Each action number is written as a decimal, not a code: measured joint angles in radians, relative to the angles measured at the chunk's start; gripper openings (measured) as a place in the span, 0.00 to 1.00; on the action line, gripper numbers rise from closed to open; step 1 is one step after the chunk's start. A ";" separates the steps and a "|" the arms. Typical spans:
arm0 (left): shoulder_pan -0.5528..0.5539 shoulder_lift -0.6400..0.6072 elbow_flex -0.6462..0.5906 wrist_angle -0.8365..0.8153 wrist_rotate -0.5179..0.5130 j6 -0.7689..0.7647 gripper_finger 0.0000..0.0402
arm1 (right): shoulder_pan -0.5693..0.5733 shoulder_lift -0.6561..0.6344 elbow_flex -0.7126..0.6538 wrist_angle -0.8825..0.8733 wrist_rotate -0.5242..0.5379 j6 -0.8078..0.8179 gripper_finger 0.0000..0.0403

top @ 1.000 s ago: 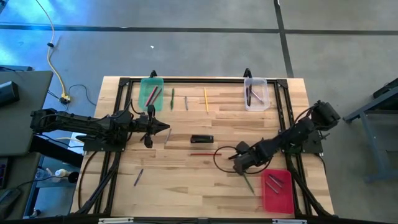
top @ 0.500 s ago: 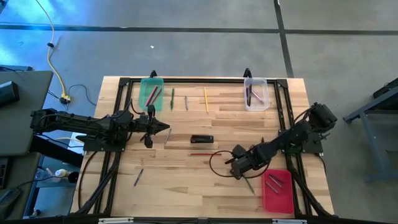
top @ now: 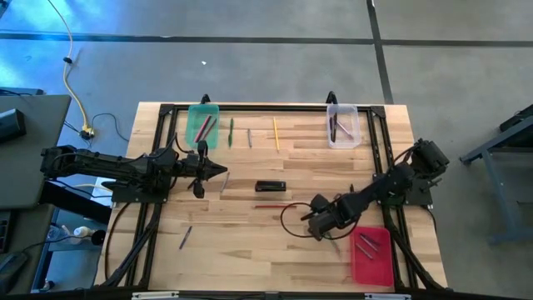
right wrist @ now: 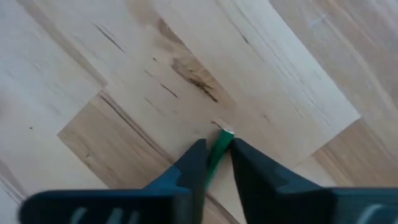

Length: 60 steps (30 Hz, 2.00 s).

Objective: Sort crayons/erasers/pens/pencils in bins
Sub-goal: Put the green pencil into the green bin

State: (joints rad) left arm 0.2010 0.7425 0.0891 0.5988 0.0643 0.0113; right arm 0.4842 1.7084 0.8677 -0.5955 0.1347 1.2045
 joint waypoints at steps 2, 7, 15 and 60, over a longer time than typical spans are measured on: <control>0.000 0.000 0.000 0.000 0.000 -0.007 0.01 | -0.006 0.000 0.000 -0.003 -0.008 -0.008 0.10; 0.000 0.000 0.000 0.000 0.000 -0.019 0.01 | -0.018 0.000 -0.001 0.000 -0.014 -0.049 0.01; 0.000 0.000 0.000 0.000 0.000 -0.050 0.01 | -0.003 -0.034 -0.008 0.023 0.027 -0.061 0.02; -0.265 0.219 0.085 0.157 -0.156 -0.056 0.28 | -0.262 -0.198 -0.185 1.446 -0.031 -1.273 0.01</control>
State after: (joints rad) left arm -0.0645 0.9618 0.1745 0.7559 -0.0919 -0.0450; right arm 0.2222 1.5105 0.6830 0.8505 0.1034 -0.0688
